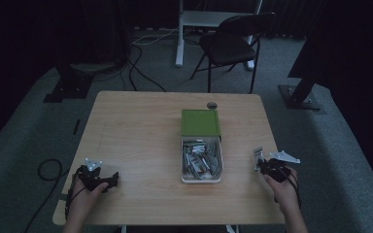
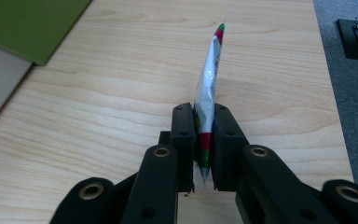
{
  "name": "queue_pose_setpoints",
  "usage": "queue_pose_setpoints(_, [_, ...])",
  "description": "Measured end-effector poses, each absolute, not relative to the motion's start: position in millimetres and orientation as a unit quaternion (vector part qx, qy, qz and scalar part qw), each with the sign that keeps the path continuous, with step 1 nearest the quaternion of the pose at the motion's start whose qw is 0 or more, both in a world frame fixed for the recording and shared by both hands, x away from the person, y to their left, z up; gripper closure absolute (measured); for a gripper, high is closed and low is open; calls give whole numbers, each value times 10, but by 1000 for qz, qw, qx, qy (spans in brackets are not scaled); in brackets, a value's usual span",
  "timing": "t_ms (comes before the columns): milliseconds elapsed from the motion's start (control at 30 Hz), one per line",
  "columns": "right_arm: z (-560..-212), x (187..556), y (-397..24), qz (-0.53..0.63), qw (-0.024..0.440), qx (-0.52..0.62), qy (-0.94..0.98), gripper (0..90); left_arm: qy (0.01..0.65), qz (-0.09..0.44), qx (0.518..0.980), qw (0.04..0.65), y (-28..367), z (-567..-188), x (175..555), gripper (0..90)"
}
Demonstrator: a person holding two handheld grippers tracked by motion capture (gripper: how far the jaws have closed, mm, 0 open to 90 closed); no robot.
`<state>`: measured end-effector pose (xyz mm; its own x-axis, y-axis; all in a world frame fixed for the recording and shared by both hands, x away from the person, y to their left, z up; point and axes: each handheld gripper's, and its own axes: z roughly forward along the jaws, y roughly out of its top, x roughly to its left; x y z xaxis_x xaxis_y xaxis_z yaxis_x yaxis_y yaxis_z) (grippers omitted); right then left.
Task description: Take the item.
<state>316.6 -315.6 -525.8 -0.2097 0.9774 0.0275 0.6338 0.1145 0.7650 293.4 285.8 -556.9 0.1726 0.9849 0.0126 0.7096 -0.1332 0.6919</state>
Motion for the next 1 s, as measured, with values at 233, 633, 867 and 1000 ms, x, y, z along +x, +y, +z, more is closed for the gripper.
queue_pose_setpoints(233, [-5301, 3221, -3141, 324, 260, 572, 707, 819, 595, 244, 712, 282, 2858, -5570, 2934, 27])
queue_pose_setpoints(633, [-5371, 3255, -3325, 315, 263, 582, 702, 645, 595, 244, 712, 282, 2858, -5570, 2934, 27])
queue_pose_setpoints(867, [-5450, 3225, -3428, 307, 247, 587, 707, 523, 595, 244, 712, 282, 2858, -5570, 2934, 27])
queue_pose_setpoints(1000, [-5460, 3185, -3485, 310, 244, 596, 699, 449, 595, 244, 712, 282, 2858, -5570, 2934, 27])
